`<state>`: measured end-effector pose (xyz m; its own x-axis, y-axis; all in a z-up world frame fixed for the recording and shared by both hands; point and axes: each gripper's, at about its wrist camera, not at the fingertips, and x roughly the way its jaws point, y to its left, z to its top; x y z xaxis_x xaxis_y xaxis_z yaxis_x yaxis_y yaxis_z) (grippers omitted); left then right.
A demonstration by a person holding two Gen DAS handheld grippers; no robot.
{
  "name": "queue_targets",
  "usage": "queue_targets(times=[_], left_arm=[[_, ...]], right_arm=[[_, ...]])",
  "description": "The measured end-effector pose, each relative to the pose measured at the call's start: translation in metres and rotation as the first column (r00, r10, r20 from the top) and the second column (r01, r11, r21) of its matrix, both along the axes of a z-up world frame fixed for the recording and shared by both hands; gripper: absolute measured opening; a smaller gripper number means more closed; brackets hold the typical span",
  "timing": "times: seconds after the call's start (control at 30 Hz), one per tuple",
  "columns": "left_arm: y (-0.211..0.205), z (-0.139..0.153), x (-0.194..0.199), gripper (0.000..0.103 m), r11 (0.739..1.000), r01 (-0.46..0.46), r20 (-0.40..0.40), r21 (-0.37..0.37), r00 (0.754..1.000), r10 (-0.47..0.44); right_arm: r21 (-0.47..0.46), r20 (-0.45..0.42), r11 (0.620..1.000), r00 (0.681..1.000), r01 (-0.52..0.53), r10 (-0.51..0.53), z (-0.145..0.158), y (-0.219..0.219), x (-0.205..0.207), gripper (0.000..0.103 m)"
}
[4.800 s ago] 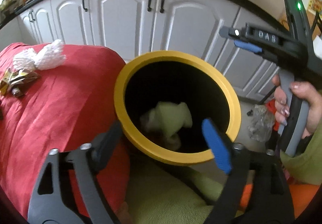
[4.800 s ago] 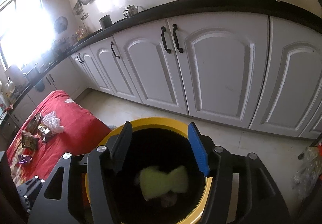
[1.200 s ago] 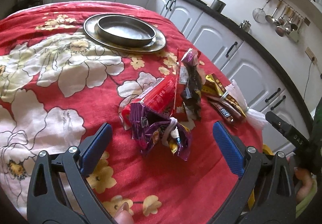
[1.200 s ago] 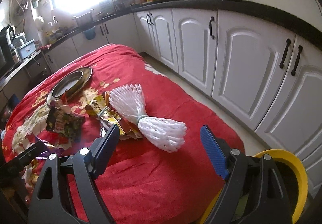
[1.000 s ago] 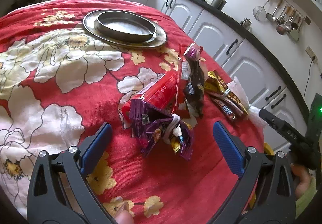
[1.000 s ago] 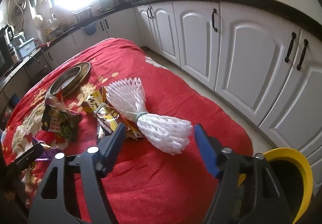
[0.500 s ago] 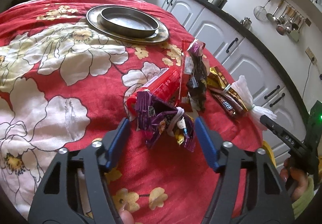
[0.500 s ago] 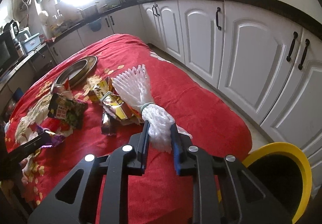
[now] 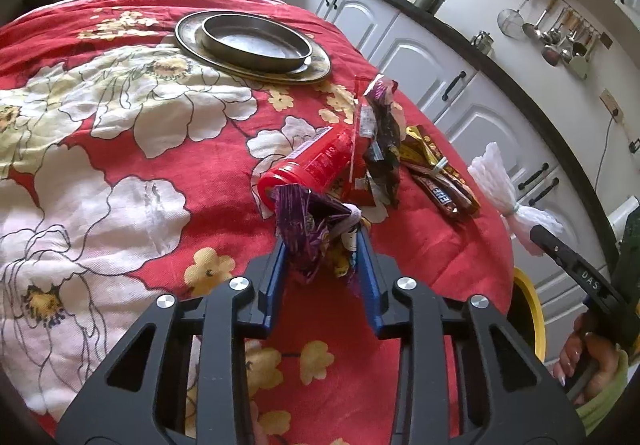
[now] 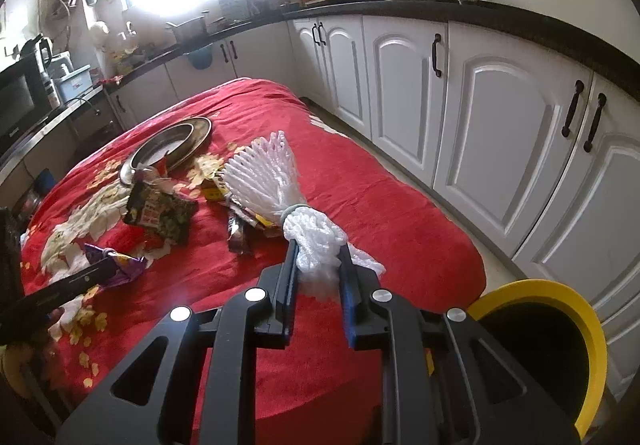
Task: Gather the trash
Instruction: 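Carry the white mesh bundle and purple wrapper with both tools over the bin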
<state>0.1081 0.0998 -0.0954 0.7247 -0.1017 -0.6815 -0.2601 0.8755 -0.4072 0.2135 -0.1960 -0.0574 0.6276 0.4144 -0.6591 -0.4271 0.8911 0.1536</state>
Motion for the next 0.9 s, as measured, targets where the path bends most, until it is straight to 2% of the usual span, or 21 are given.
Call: queue_targets(times=[0.9], left_arm=[[-0.052, 0.052, -0.021, 0.021, 0.990, 0.117, 0.128, 0.074, 0.984, -0.125]], right_arm=[[0.021, 0.045, 0.998, 0.998, -0.052, 0.051, 0.035, -0.017, -0.061, 0.018]])
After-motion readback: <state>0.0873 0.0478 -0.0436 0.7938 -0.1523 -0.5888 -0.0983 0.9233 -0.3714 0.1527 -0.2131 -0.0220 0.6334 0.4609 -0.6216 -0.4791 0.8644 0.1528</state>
